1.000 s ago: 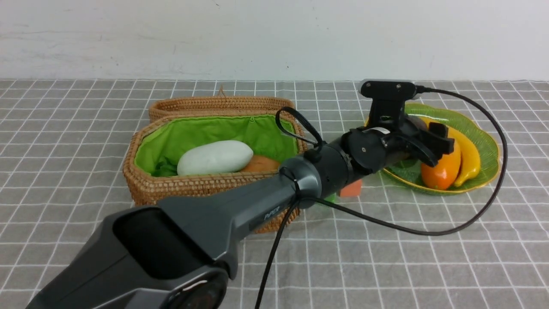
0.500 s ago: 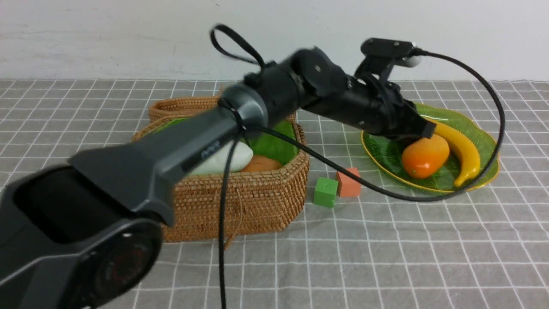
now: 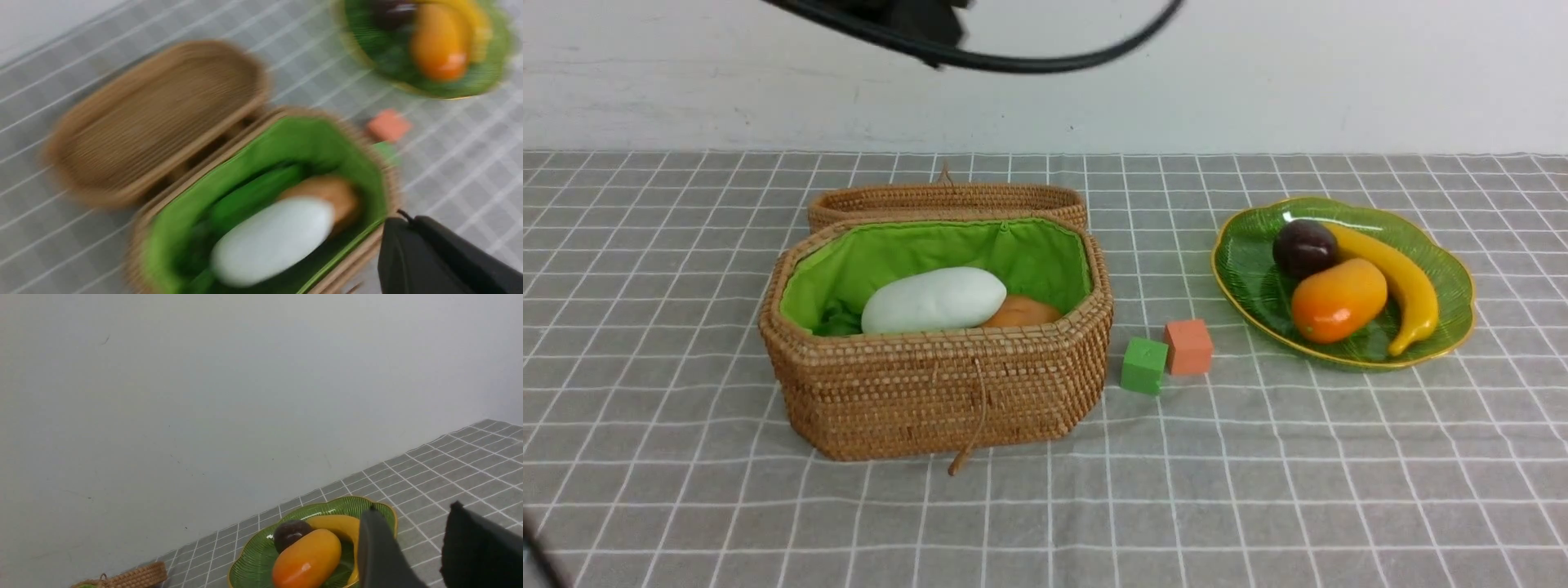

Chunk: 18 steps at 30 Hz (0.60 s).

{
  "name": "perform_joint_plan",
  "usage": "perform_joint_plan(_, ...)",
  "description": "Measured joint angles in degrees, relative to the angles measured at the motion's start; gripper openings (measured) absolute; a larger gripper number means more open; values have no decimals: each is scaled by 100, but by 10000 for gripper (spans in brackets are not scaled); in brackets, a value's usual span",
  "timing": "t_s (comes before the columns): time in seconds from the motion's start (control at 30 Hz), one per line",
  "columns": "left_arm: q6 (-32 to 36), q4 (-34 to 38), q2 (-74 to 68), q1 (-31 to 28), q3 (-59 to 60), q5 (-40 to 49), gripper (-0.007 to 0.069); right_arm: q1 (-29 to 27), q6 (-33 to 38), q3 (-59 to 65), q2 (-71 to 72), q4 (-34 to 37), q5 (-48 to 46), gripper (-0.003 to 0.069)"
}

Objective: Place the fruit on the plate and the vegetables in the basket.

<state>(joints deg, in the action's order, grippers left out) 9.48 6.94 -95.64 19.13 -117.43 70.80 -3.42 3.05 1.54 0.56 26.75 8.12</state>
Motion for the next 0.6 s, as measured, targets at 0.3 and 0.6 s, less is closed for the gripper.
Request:
perform_joint_plan(0.3,-1608,-1883,2274,6,3056,0,-13,0,0,0,0,0,0,240)
perform_joint_plan(0.6,-2843,-1847,3785,6,4990,-5,-13,0,0,0,0,0,0,240)
